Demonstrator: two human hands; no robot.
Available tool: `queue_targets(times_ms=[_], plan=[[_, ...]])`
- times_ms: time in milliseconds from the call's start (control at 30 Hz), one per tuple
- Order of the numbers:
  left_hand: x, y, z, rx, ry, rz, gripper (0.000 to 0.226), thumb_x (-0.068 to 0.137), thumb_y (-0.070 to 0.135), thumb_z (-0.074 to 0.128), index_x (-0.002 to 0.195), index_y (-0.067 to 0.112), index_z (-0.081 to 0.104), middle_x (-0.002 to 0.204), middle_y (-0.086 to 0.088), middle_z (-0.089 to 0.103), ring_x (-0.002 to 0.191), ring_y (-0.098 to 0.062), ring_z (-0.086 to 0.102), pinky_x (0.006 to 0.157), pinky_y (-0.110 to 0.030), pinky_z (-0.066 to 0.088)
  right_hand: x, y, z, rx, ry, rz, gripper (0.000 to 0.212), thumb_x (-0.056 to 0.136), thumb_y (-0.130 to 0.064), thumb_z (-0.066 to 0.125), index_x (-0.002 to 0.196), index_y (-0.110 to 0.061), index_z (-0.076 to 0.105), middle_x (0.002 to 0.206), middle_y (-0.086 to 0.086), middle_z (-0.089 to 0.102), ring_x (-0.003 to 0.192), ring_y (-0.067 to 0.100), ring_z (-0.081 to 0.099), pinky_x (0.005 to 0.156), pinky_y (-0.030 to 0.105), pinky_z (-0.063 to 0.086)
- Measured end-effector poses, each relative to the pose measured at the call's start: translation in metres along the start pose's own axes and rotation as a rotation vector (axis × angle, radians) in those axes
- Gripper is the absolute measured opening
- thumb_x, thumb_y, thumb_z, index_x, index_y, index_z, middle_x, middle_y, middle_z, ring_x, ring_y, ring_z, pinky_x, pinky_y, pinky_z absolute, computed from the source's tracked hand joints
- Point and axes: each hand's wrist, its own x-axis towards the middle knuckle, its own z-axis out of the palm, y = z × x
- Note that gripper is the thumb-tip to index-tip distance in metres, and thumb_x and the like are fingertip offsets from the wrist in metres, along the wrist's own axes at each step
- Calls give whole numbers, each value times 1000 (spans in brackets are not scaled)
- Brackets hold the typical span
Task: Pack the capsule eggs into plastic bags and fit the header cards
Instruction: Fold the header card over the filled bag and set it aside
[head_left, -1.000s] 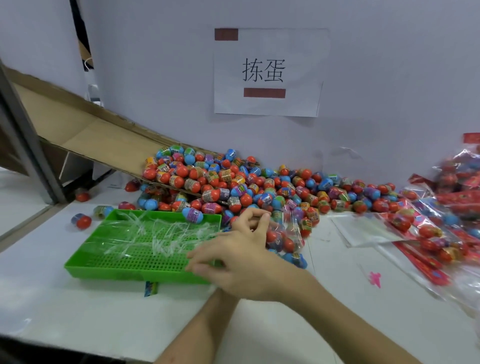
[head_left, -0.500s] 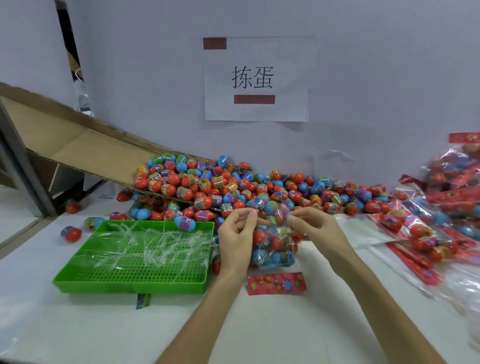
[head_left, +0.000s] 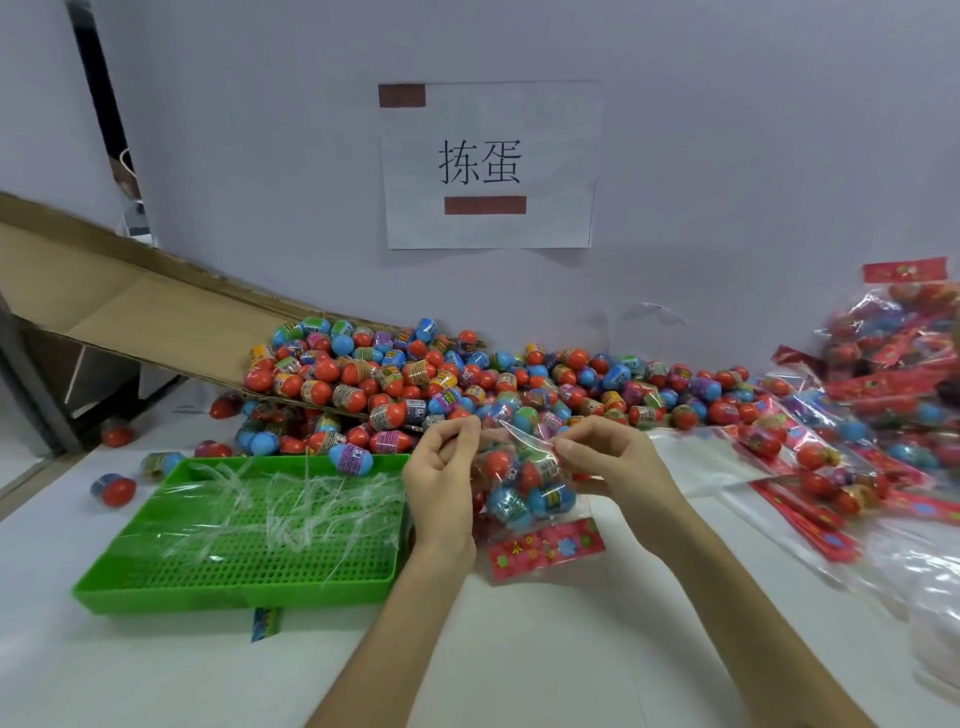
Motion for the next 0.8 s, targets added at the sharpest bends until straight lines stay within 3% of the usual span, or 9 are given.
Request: queue_targets(times_ms=[100,200,300,400,467,567,633,800], plan=[[-1,2,1,-46,-66,-66,37,90,41,71,113,12,70,107,-10,79,99,-32,74,79,-40,57,-1,0,2,33,23,-27,11,96,-14,69,85,-13,70,76,-2,72,70,10,67,64,23,56],[-3,5,4,-60,-235,-148,51,89,48,70,124,11,67,118,-10,76,111,-35,72,95,-53,58,-2,0,0,76,54,-43,9,96,-12,68,87,-11,70,80,2,74,71,12,69,60,21,55],[-7,3,6,-31,-343,-190,46,87,40,78,125,16,69,123,-11,74,116,-37,70,104,-62,52,-2,-1,0,73,74,-59,8,97,-12,67,89,-10,70,81,3,75,73,13,72,59,21,56],[-8,4,6,-67,-340,-187,38,83,26,79,120,19,72,123,-14,74,116,-38,69,104,-65,50,-3,-2,0,83,86,-62,7,97,-10,66,91,-9,70,83,3,74,75,14,71,65,28,59],[-8,5,5,-113,-338,-185,33,82,24,75,114,20,74,125,-13,73,118,-36,69,103,-62,53,-3,-2,2,95,93,-53,7,97,-10,65,92,-9,69,85,2,74,81,18,70,74,36,59],[-9,8,5,-196,-360,-203,23,84,23,72,105,27,80,126,-7,74,115,-28,72,89,-46,62,-4,-3,6,125,106,-30,7,99,-11,63,94,-7,68,94,10,73,95,33,68,87,52,57],[-9,10,4,-250,-358,-233,23,84,23,70,104,28,82,125,-6,75,112,-26,73,82,-39,63,-4,-4,8,136,113,-25,8,99,-13,63,95,-8,68,97,10,73,102,37,67,91,54,56],[-8,12,5,-276,-358,-248,28,82,24,69,107,27,82,125,-8,74,119,-26,70,96,-44,57,-4,-5,10,196,55,-24,9,99,-16,61,96,-8,64,94,1,72,98,29,64,93,54,51]])
